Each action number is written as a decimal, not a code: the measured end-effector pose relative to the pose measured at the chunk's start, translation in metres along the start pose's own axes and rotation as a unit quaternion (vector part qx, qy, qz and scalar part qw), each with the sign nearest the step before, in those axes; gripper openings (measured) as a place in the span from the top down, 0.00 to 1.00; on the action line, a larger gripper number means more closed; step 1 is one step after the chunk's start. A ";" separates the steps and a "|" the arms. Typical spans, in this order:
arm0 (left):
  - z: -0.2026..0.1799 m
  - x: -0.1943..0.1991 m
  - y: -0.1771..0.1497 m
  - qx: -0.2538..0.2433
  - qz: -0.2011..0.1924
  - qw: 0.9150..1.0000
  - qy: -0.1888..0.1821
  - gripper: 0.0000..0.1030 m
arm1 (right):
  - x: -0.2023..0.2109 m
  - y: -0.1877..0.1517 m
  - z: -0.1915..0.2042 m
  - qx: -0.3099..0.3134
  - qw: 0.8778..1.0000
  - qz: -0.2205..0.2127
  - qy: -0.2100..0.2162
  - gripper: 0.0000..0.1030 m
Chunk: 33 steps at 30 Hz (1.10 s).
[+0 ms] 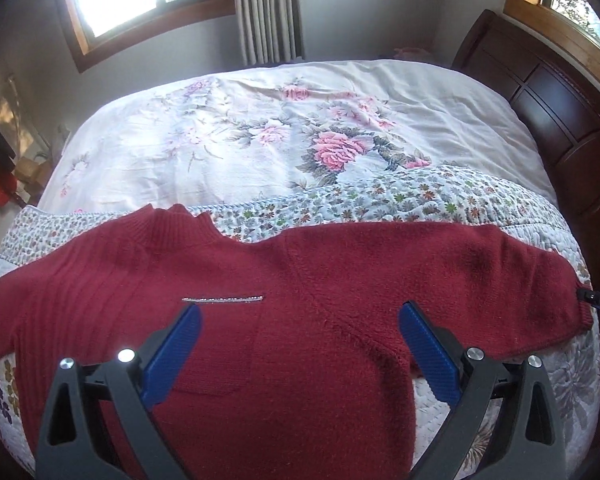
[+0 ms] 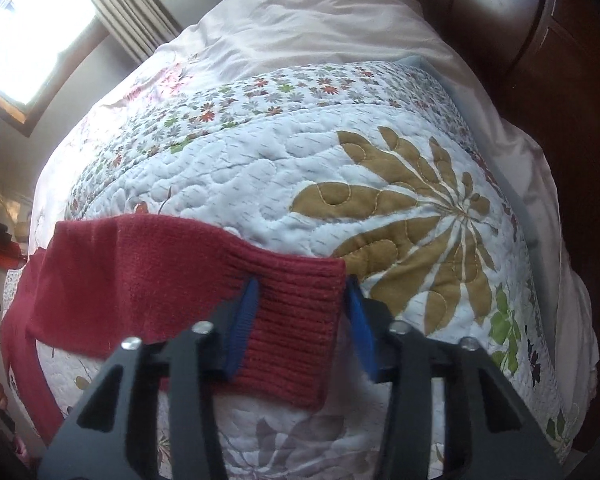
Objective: Fold small clothes
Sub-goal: 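Reach to the sweater sleeve cuff and close the right tool on it, then carry the held sleeve across the sweater front and open the right tool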
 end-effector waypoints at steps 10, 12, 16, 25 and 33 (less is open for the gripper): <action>0.081 0.003 -0.002 0.036 0.013 0.999 0.025 0.04 | 0.049 0.016 0.083 0.065 0.997 -0.049 0.010 0.91; 0.098 0.006 -0.003 0.048 0.013 0.998 0.026 0.04 | 0.056 0.019 0.116 0.090 0.994 -0.055 0.022 0.91; 0.129 0.010 -0.008 0.062 0.015 0.997 0.031 0.04 | 0.059 0.019 0.206 0.161 0.984 -0.057 0.059 0.91; 0.180 0.011 -0.021 0.081 0.024 0.995 0.044 0.04 | 0.016 -0.025 0.378 0.293 0.948 -0.005 0.120 0.91; 0.195 0.006 -0.025 0.090 0.035 0.995 0.040 0.04 | -0.021 -0.064 0.454 0.351 0.921 0.056 0.159 0.82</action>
Point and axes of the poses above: each gripper's, at about its wrist camera, not at the fingertips, and x roughly against the way its jaws point, z to its left, y to its top, the point moved 1 cm from there along -x, roughly the way its jaws point, and after that the axes turned 4 degrees about -z, right-handed, at the moved point
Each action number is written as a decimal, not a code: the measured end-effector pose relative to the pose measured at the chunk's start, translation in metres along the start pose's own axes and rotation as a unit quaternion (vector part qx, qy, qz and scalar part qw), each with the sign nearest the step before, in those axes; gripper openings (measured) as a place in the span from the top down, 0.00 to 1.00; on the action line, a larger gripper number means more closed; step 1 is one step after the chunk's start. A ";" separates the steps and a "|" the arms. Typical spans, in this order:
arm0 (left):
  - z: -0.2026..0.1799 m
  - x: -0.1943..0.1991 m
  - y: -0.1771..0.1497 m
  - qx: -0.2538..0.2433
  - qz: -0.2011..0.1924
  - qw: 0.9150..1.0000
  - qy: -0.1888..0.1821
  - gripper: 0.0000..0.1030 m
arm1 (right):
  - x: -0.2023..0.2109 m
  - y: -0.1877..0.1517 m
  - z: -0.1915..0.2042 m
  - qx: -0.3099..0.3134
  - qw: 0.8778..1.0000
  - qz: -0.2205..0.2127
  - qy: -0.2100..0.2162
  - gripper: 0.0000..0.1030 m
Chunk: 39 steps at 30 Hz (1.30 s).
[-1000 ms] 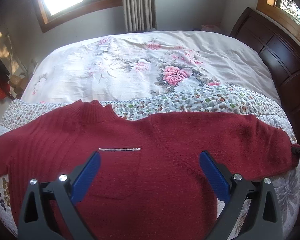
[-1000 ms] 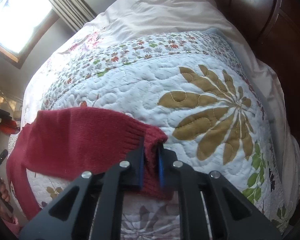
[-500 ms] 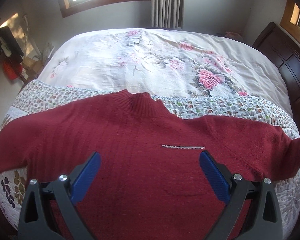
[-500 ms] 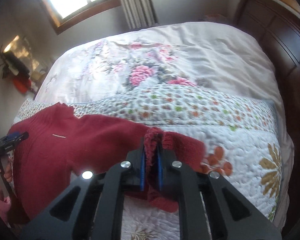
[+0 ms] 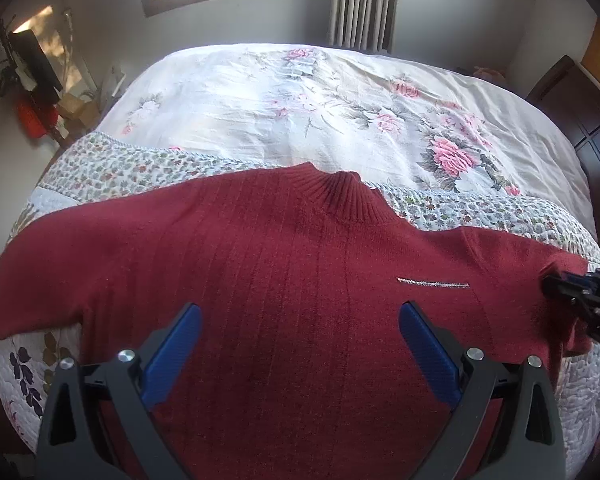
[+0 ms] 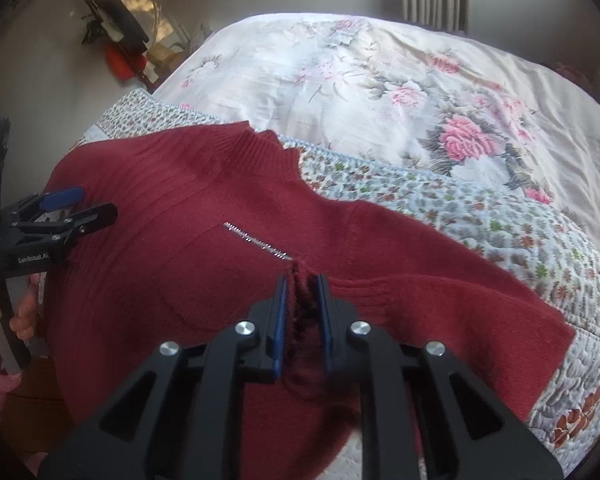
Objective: Fold small clothes
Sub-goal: 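Carry the held sleeve across the sweater front and open the right tool, then close the left tool on the cuff of the other sleeve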
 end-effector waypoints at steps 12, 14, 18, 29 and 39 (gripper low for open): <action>-0.090 -0.003 -0.006 -0.026 0.057 0.988 -0.141 0.04 | 0.080 -0.044 -0.081 -0.122 0.990 -0.060 -0.029 0.60; -0.114 -0.009 -0.009 -0.028 0.082 0.981 -0.173 0.05 | 0.086 -0.063 -0.104 -0.158 0.985 -0.060 -0.033 0.60; -0.154 -0.032 -0.013 -0.032 0.126 0.971 -0.202 0.12 | 0.099 -0.102 -0.136 -0.208 0.975 -0.068 -0.043 0.60; -0.197 -0.058 -0.007 -0.030 0.163 0.965 -0.202 0.57 | 0.123 -0.152 -0.158 -0.242 0.964 -0.088 -0.062 0.60; -0.160 0.011 0.022 -0.007 0.043 0.967 -0.251 0.82 | 0.117 -0.141 -0.160 -0.259 0.960 -0.096 -0.043 0.60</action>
Point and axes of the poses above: each gripper's, at about its wrist camera, not at the fingertips, and x roughly against the way its jaws point, z to its left, y to its top, the point moved 1 cm from there along -x, roughly the way its jaws point, and after that the axes turned 4 degrees about -z, right-handed, at the moved point
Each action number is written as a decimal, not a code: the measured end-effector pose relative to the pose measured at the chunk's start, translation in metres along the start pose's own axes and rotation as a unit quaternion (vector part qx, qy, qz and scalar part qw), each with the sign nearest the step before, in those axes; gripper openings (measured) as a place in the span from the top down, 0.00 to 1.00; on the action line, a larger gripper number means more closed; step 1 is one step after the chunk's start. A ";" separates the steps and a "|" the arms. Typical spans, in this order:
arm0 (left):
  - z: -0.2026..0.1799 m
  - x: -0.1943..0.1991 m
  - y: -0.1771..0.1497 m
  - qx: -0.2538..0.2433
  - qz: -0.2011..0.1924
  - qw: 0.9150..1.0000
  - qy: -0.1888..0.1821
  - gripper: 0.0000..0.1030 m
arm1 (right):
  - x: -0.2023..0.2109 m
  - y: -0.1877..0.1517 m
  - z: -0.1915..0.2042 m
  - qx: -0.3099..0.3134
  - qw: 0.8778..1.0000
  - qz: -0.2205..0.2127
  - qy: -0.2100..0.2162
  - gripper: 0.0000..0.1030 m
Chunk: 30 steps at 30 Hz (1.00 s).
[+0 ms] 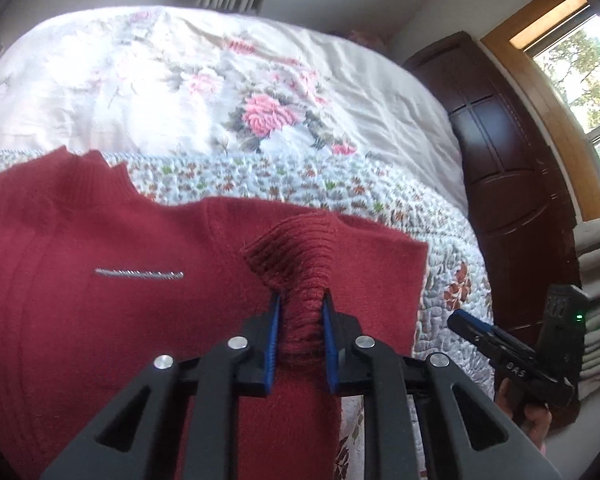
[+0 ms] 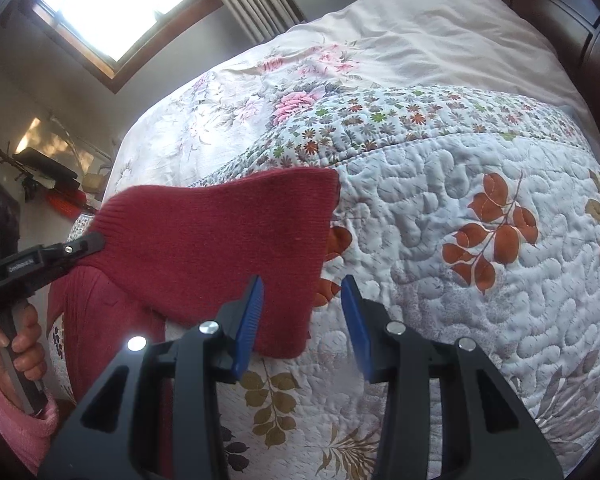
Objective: Fold small clothes
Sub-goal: 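Close the left tool on the cuff of the other sleeve, then lay the held sleeve across the sweater front and open the left tool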
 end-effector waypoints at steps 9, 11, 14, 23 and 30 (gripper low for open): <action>0.093 0.071 0.034 0.044 -0.063 0.995 0.068 0.82 | -0.022 0.008 0.038 0.003 0.998 0.017 0.062 0.46; 0.118 0.078 0.034 0.058 -0.070 0.992 0.091 0.82 | -0.031 0.010 0.053 0.010 0.997 0.026 0.070 0.46; 0.151 0.086 0.033 0.073 -0.075 0.987 0.119 0.82 | -0.044 0.011 0.071 0.013 0.996 0.041 0.083 0.45; 0.210 0.077 0.022 0.112 -0.057 0.981 0.147 0.81 | -0.086 0.009 0.120 0.006 0.987 0.097 0.125 0.45; 0.246 0.058 0.012 0.121 -0.002 0.977 0.176 0.78 | -0.103 0.001 0.129 0.012 0.989 0.117 0.092 0.82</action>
Point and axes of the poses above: each gripper's, at about its wrist camera, not at the fingertips, and x roughly against the way its jaws point, z to its left, y to its top, the point moved 1 cm from there along -x, roughly the way its jaws point, and after that the axes turned 4 degrees about -z, right-handed, at the moved point
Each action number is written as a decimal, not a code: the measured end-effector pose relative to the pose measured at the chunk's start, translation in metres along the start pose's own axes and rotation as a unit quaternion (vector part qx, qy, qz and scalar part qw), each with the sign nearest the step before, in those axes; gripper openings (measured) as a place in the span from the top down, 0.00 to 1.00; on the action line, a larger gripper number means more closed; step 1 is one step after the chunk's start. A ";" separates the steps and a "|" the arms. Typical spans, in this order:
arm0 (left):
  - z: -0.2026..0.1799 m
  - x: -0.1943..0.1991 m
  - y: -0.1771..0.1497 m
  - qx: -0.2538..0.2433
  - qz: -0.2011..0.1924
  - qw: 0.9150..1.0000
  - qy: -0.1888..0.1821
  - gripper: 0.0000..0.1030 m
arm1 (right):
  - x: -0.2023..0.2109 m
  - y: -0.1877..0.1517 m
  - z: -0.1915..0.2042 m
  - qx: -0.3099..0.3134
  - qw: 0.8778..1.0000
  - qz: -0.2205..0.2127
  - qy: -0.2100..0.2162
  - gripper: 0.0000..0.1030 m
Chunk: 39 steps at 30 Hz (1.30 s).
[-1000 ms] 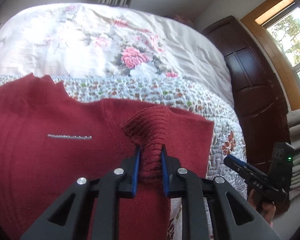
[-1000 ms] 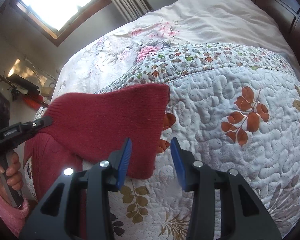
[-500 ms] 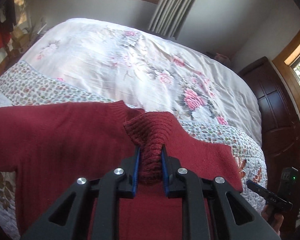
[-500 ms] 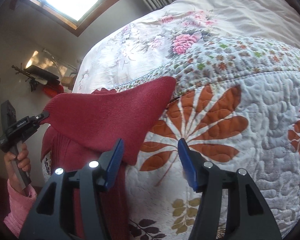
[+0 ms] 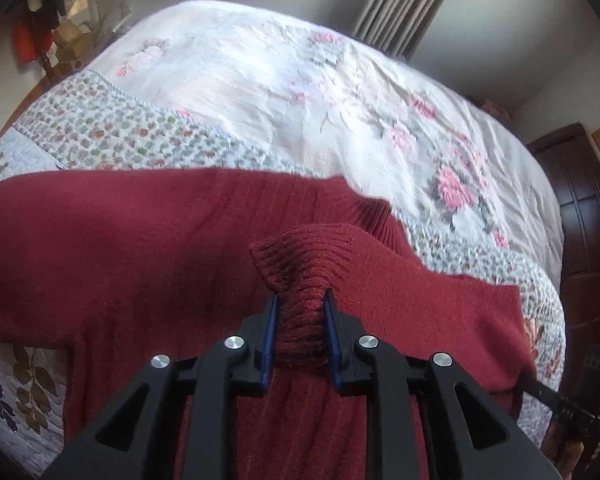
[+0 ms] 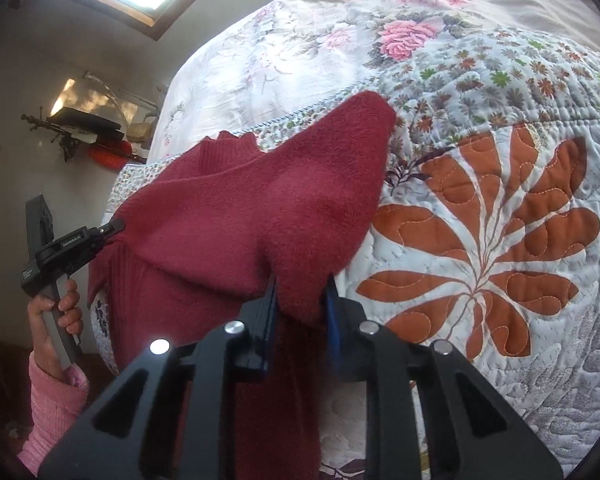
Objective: Fold small clothes
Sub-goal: 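Lay the held sleeve across the sweater front and open the left tool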
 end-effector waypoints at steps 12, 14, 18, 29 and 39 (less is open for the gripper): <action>0.014 0.050 0.011 0.006 -0.058 0.998 0.002 0.65 | 0.040 0.004 0.027 0.057 0.997 -0.038 -0.046 0.70; -0.012 0.048 0.010 -0.015 -0.048 0.998 -0.025 0.61 | 0.042 0.011 0.038 0.062 0.997 -0.043 -0.029 0.70; -0.036 0.019 -0.002 -0.042 -0.007 0.999 -0.025 0.61 | 0.018 0.013 0.043 0.055 0.998 -0.014 -0.037 0.69; -0.017 -0.029 -0.022 -0.062 0.033 0.997 -0.015 0.59 | -0.019 -0.002 0.021 0.030 0.996 0.004 -0.081 0.71; 0.065 0.068 -0.022 -0.001 -0.045 0.999 -0.014 0.31 | 0.030 -0.017 0.097 0.097 0.990 -0.038 -0.095 0.46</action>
Point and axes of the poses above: each gripper's, at about its wrist camera, not at the fingertips, and x roughly against the way its jaws point, z to its left, y to its top, the point moved 1 cm from there along -x, roughly the way its jaws point, and after that the axes turned 4 degrees about -z, right-handed, at the moved point
